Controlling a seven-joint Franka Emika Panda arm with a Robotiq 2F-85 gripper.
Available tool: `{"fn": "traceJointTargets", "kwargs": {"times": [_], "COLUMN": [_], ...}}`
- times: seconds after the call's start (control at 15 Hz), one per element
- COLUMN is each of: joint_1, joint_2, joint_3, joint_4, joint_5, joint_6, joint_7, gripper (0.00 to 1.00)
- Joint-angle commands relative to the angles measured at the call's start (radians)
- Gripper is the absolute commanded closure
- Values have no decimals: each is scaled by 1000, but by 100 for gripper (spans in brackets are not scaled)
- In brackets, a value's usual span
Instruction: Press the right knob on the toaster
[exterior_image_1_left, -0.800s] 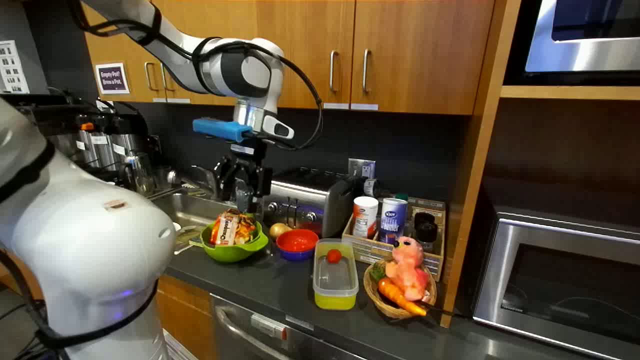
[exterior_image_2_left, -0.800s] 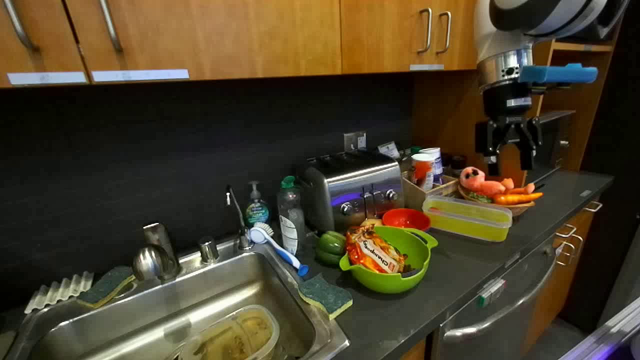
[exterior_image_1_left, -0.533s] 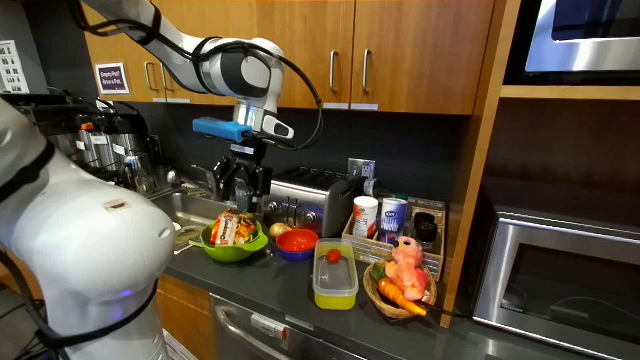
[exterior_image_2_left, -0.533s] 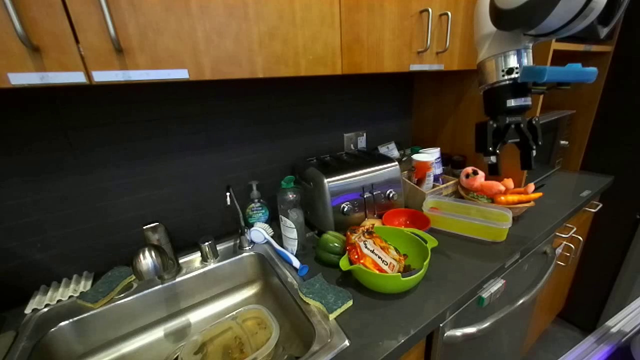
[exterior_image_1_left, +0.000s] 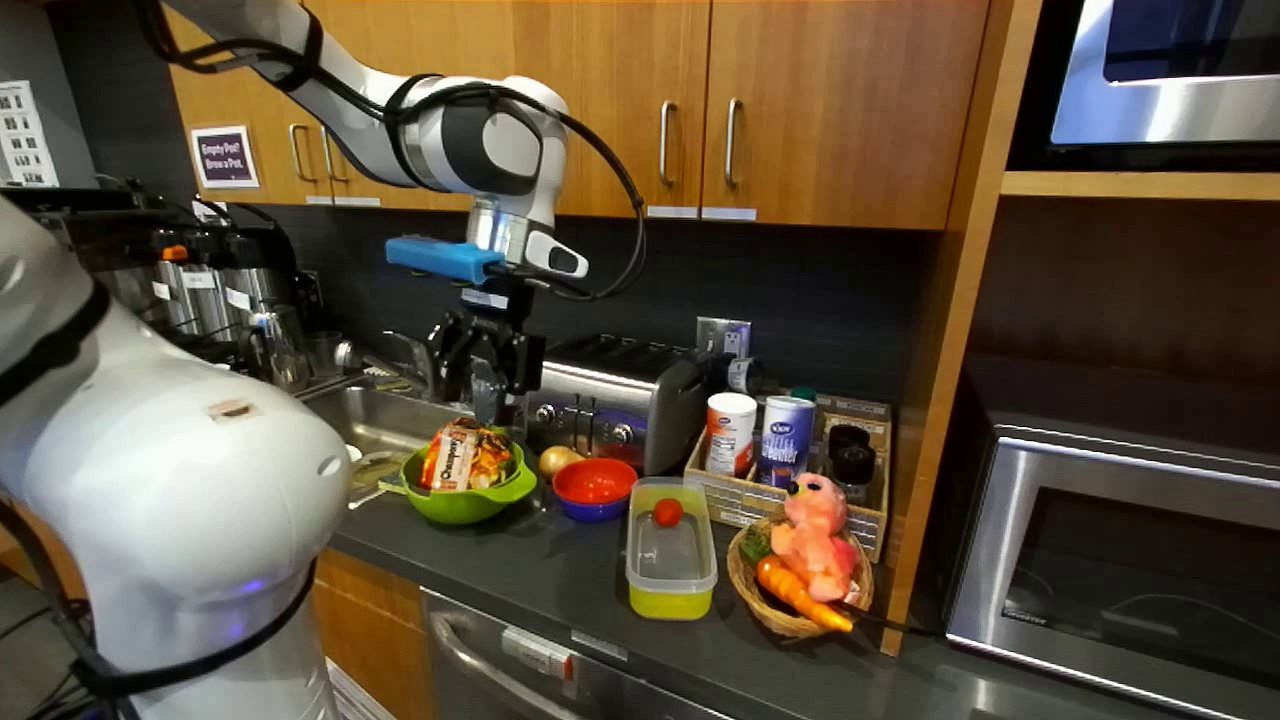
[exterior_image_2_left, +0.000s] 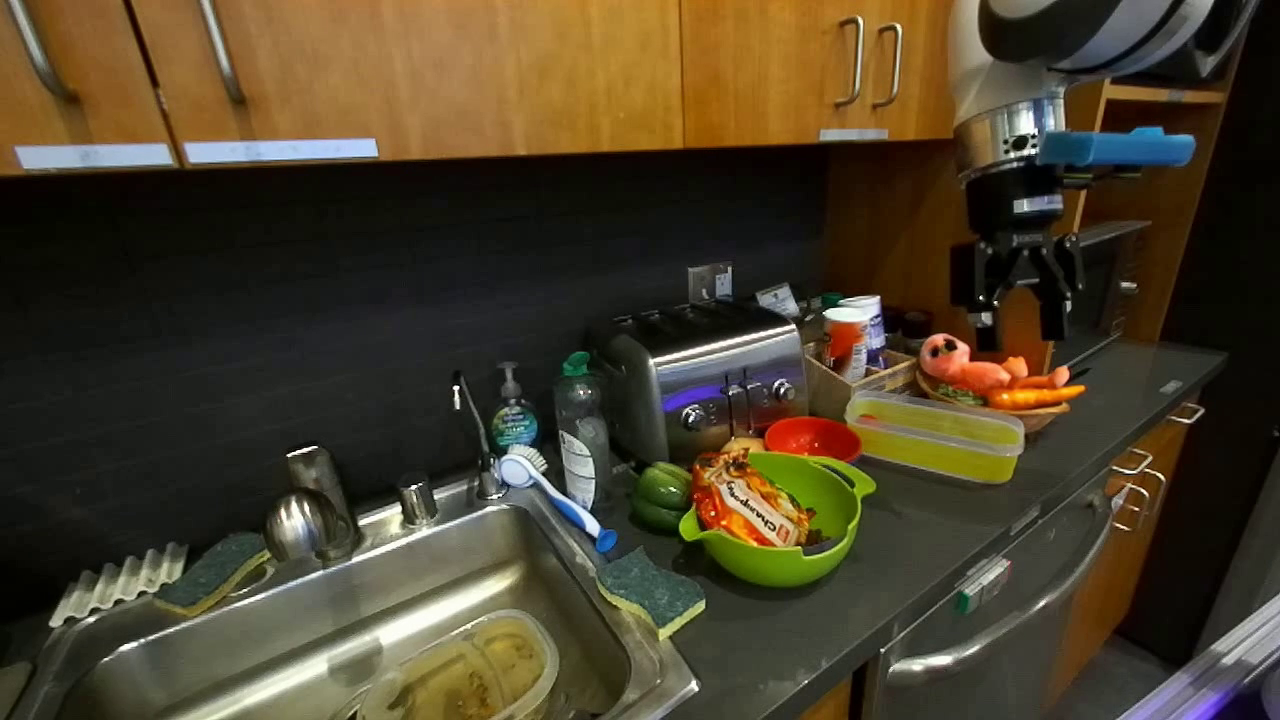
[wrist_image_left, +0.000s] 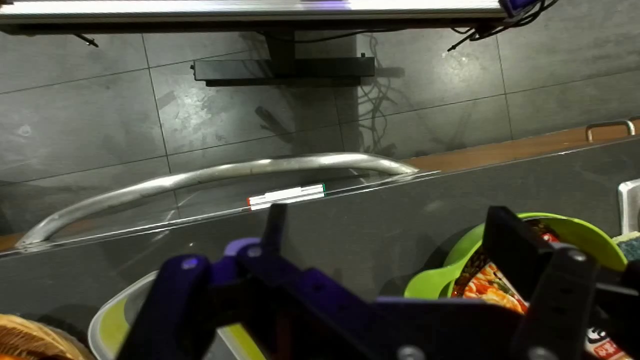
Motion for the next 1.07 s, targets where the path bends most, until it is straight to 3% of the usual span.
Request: {"fn": "traceJointTargets", "kwargs": {"times": [0.0,0.47,1.0], "joint_1": [-4,27,110], "joint_2": [0,28,27], "joint_3": [3,1,-4], "joint_4": [2,-8,-74], "joint_5": [1,40,73], "joint_6": [-3,74,206], "joint_7": [-2,-72,-237], "gripper": [0,0,0]}}
